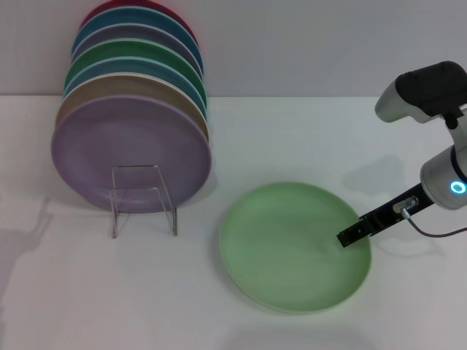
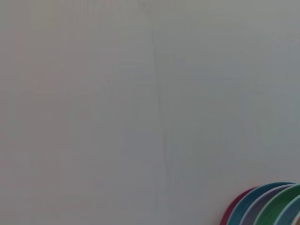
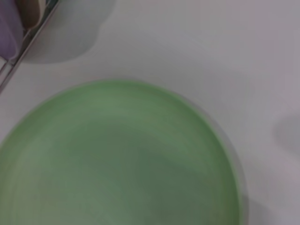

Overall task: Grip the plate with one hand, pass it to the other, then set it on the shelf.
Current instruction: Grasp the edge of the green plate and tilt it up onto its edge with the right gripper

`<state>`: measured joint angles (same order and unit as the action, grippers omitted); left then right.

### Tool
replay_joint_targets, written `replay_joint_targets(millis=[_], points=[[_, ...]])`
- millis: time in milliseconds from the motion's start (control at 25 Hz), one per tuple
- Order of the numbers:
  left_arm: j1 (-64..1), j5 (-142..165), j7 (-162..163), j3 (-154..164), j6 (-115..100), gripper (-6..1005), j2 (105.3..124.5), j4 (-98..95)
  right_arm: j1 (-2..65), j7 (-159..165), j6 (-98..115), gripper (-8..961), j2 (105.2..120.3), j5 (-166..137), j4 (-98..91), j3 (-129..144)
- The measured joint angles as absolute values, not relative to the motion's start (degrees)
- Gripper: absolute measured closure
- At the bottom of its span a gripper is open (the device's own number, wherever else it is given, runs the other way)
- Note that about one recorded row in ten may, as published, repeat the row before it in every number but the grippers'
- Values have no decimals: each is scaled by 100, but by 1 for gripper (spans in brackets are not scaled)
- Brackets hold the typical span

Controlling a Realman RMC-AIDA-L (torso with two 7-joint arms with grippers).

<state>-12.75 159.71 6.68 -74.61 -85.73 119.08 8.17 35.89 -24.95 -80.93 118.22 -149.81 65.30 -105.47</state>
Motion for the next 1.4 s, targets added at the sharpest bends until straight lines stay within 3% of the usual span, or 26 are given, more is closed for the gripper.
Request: replay_joint_targets(millis=[1280,1400], points=[[-1240,15970,668,-7319,-8613,164,11908,883,3657,-2197,-7955,238,11830,-15122,6367,-10109],[-1239,15970,668,-7319,-8613,165,11908,887,3662,-2197,-7950,314,11830,-15123,6355,-10109]])
